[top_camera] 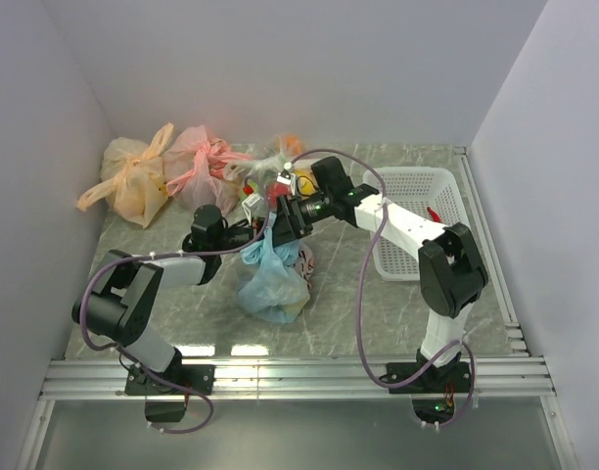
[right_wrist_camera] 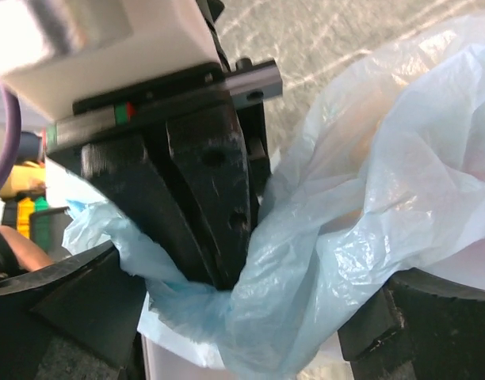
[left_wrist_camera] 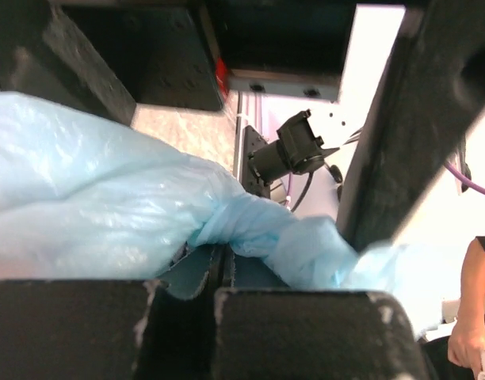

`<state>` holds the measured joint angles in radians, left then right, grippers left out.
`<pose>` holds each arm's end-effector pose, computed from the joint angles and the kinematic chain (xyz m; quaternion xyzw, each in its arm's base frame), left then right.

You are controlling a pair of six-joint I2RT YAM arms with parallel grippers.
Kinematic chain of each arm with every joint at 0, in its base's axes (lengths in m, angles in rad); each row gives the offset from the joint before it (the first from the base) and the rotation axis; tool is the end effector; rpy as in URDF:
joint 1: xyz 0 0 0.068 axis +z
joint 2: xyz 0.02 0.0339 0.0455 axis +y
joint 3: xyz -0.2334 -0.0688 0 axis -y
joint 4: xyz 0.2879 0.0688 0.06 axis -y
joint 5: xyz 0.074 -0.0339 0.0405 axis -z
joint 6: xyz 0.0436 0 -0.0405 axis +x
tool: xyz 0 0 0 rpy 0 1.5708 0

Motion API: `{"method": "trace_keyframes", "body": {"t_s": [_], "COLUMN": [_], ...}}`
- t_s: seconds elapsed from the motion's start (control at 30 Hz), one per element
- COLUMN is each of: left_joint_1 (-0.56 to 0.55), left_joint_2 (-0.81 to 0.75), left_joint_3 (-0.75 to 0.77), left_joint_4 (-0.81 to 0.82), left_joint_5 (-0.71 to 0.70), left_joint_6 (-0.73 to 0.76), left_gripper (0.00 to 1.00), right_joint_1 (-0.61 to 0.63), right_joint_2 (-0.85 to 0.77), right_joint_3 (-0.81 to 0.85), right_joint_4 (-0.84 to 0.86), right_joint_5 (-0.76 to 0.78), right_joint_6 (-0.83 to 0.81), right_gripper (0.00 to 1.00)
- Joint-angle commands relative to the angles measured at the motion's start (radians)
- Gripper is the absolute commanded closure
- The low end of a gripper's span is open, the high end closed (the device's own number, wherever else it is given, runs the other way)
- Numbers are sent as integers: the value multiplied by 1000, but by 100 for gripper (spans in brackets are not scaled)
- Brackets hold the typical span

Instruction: Place the fake fruits into the plastic bag and tie a complex knot

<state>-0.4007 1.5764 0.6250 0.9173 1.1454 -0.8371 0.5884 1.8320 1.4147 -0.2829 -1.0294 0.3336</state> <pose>0.2877 -0.1650 0.1442 0.2368 0.6715 -0.6562 0.2497 0.3466 0.2762 0.2150 -0.3062 0.7565 0.5630 0.1302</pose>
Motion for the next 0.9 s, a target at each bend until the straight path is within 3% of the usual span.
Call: {"method": "trace_keyframes", "body": {"t_s": [0.0,0.23,0.47,0.67,0.77,0.87], "left_joint_1": [-18,-10,-10,-10,-10,-9], "left_joint_2": [-15,-41,-38,-24,-18,-18], "left_joint_3": [-21,-18,-18,-4,2,5], "left_joint_4": [169,95,114,115,124,118], "left_joint_5": [25,14,13,13,17,22], "left_joint_6": [-93,-34,-45,-56,-62,-56], "left_gripper": [100,100,100,100,100,100], "right_joint_1": [-39,-68,-157,-191,-170,-145], "right_joint_2": [-88,-108,-113,-122,-116,-83], "right_joint_3": [26,64,32,6,-5,23], "right_joint_4": [-77,-470,-564,-575,-510,-480], "right_joint_5": [6,-63,-127,-146,-136,-138], "right_joint_6": [-128,-381,-427,-438,-397,-375], "right_gripper": [6,3,2,43,49,47]}}
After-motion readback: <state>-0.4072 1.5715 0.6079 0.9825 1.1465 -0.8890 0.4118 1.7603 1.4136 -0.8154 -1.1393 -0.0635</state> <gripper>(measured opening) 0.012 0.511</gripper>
